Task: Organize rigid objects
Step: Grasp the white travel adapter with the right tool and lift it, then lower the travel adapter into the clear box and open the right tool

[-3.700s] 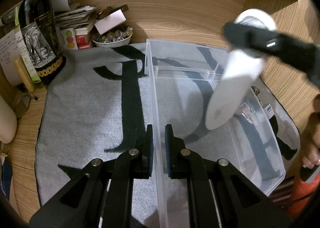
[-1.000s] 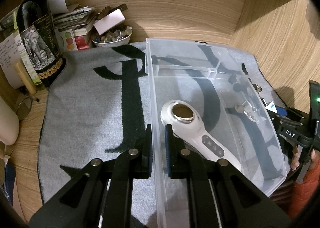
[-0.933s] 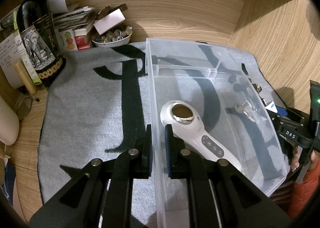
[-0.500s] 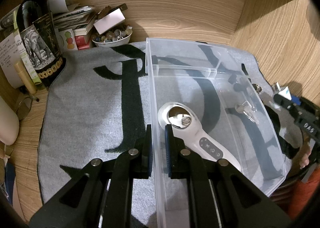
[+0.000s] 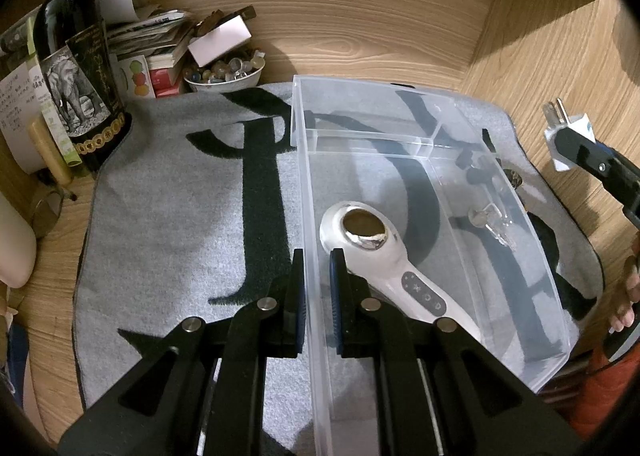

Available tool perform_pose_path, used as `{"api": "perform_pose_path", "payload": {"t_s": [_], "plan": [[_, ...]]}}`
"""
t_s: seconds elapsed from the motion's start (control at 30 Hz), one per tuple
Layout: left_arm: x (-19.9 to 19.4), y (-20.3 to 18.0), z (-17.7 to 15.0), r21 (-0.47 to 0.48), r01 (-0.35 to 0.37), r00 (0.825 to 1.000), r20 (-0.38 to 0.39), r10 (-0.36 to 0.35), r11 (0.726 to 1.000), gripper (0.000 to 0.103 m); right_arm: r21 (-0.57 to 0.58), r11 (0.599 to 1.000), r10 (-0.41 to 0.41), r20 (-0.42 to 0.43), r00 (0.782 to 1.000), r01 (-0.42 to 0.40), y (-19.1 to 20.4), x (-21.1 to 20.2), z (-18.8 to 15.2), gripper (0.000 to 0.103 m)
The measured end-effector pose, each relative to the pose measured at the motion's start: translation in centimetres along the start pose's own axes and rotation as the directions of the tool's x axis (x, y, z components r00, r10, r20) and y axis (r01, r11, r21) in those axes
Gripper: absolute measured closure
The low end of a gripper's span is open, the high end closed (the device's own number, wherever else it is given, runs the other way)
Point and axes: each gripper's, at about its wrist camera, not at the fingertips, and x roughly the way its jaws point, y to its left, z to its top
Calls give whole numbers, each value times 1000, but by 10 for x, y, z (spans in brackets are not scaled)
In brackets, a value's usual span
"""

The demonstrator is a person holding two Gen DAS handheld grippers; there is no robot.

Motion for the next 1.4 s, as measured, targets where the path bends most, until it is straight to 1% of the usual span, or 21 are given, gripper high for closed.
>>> {"api": "perform_pose_path", "payload": {"t_s": [0.23,0.5,0.7,1.0,1.17,1.27,1.3,1.33,1.4], "plan": [[0,0,0,2,0,1000,0,0,1000,93,-48,997,57,-17,998,-58,24,18,11,66],[0,1,1,1,0,1000,0,0,1000,93,-96,990,90,-98,991,-100,42,48,12,66],[1,1,1,1,0,1000,0,0,1000,93,-119,987,92,-170,981,-113,51,70,6,66],[1,0,2,1,0,1000,0,0,1000,93,-158,978,88,-262,961,-133,61,88,-3,66],[1,0,2,0,0,1000,0,0,1000,93,-145,980,88,-293,952,-135,59,91,-4,66],[1,0,3,0,-1,1000,0,1,1000,93,-145,982,78,-283,956,-123,59,90,-4,66],[1,0,3,1,-1,1000,0,1,1000,93,-145,982,77,-283,956,-122,58,89,-4,63],[1,0,3,1,-1,1000,0,1,1000,93,-143,982,78,-282,956,-122,58,89,-4,57],[1,0,3,1,-1,1000,0,1,1000,93,-141,983,79,-271,959,-120,58,86,-4,51]]}}
